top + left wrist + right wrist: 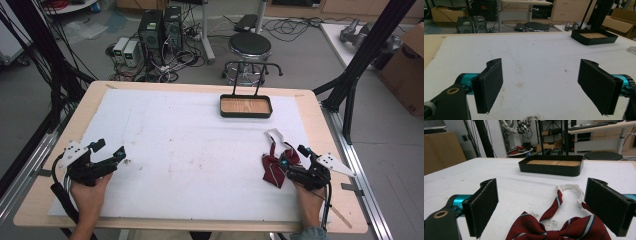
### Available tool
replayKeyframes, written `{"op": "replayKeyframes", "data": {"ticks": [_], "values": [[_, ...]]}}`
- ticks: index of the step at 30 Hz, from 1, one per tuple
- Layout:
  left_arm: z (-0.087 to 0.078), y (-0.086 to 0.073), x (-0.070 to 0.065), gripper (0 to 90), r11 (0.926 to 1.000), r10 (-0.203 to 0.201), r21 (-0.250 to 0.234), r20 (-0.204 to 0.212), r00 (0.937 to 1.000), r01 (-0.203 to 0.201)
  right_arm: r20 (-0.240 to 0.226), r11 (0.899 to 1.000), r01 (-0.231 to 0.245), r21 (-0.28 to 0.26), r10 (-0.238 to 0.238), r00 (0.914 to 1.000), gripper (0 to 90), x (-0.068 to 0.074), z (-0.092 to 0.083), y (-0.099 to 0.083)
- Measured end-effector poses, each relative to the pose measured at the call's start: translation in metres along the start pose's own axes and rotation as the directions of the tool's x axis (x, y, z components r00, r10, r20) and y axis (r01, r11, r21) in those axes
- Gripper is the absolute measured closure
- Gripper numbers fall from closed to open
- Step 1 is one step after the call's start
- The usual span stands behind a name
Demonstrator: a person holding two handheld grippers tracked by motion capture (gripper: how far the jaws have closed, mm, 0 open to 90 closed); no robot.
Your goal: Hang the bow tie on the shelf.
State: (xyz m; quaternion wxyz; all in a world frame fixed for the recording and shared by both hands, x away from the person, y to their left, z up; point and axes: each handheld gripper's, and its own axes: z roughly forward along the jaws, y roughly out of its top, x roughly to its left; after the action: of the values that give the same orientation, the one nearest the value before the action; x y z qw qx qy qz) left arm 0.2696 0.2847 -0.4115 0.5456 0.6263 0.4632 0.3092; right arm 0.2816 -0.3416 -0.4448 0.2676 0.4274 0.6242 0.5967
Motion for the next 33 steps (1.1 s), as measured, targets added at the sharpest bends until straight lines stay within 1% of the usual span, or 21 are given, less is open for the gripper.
{"op": "replayKeyframes", "data": {"ticks": [2, 3, 8, 10, 12, 16, 18, 21, 24, 25, 26, 27, 28, 31, 33], "values": [[-0.0003, -0.0001, 0.0007, 20.6, 0.9999, -0.010, -0.006, 0.006, 0.9999, 0.010, -0.001, 1.000, 0.000, 0.002, 0.000, 1.0000, 11.1, -0.0004, 0.0001, 0.0000], [-0.0002, -0.0004, 0.0005, 20.6, 0.9999, -0.011, 0.000, -0.004, 0.9999, 0.011, -0.001, 1.000, 0.001, 0.003, -0.001, 1.0000, 11.1, -0.0005, 0.0000, 0.0000], [-0.0011, -0.0011, -0.0007, 20.6, 1.0000, 0.004, 0.005, -0.022, 0.9998, -0.003, -0.004, 1.000, 0.005, 0.003, -0.005, 1.0000, 11.1, -0.0006, 0.0004, -0.0001], [-0.0015, -0.0010, -0.0014, 20.7, 0.9999, 0.014, 0.005, -0.023, 0.9996, -0.014, -0.005, 1.000, 0.004, 0.004, -0.004, 1.0000, 11.2, -0.0007, 0.0007, -0.0003], [-0.0004, -0.0012, -0.0016, 20.7, 0.9999, 0.014, 0.009, -0.018, 0.9997, -0.014, -0.005, 1.000, 0.001, 0.007, -0.001, 1.0000, 11.1, -0.0004, 0.0007, -0.0004], [0.0002, -0.0018, -0.0019, 20.6, 0.9999, 0.012, 0.010, -0.020, 0.9997, -0.012, -0.007, 1.000, -0.004, 0.010, 0.004, 1.0000, 11.2, -0.0001, 0.0007, -0.0005], [-0.0006, -0.0016, -0.0017, 20.6, 0.9999, 0.013, 0.005, -0.024, 0.9996, -0.013, -0.007, 1.000, -0.004, 0.009, 0.004, 1.0000, 11.2, 0.0000, 0.0008, -0.0005], [-0.0015, -0.0016, -0.0012, 20.6, 0.9999, 0.007, -0.008, -0.027, 0.9996, -0.007, -0.007, 1.000, 0.008, 0.011, -0.008, 0.9999, 11.2, -0.0002, 0.0011, -0.0005], [-0.0008, -0.0020, -0.0009, 20.6, 1.0000, 0.007, 0.002, -0.026, 0.9996, -0.007, -0.006, 1.000, 0.007, 0.015, -0.007, 1.0000, 11.2, 0.0006, 0.0013, -0.0005], [-0.0007, -0.0019, -0.0011, 20.6, 1.0000, 0.009, 0.002, -0.026, 0.9996, -0.009, -0.005, 1.000, 0.003, 0.019, -0.002, 1.0000, 11.2, 0.0011, 0.0013, -0.0006], [-0.0005, -0.0018, -0.0015, 20.6, 0.9999, 0.011, 0.001, -0.026, 0.9996, -0.011, -0.005, 1.000, 0.011, 0.019, -0.011, 0.9999, 11.2, 0.0008, 0.0018, -0.0005], [-0.0004, -0.0019, -0.0018, 20.6, 0.9999, 0.011, -0.001, -0.027, 0.9996, -0.011, -0.002, 0.999, 0.013, 0.030, -0.013, 0.9999, 11.2, 0.0014, 0.0025, -0.0006], [-0.0004, -0.0018, -0.0017, 20.6, 0.9999, 0.013, 0.003, -0.026, 0.9996, -0.013, -0.002, 0.999, 0.013, 0.030, -0.013, 0.9999, 11.2, 0.0014, 0.0025, -0.0006], [0.0000, -0.0020, -0.0014, 20.6, 0.9999, 0.010, 0.004, -0.025, 0.9996, -0.010, 0.015, 0.998, 0.031, 0.054, -0.032, 0.9994, 11.2, 0.0012, 0.0050, -0.0007], [0.0001, -0.0020, -0.0013, 20.6, 0.9999, 0.011, 0.005, -0.026, 0.9996, -0.011, 0.021, 0.998, 0.027, 0.056, -0.028, 0.9994, 11.5, 0.0010, 0.0050, -0.0005]]}}
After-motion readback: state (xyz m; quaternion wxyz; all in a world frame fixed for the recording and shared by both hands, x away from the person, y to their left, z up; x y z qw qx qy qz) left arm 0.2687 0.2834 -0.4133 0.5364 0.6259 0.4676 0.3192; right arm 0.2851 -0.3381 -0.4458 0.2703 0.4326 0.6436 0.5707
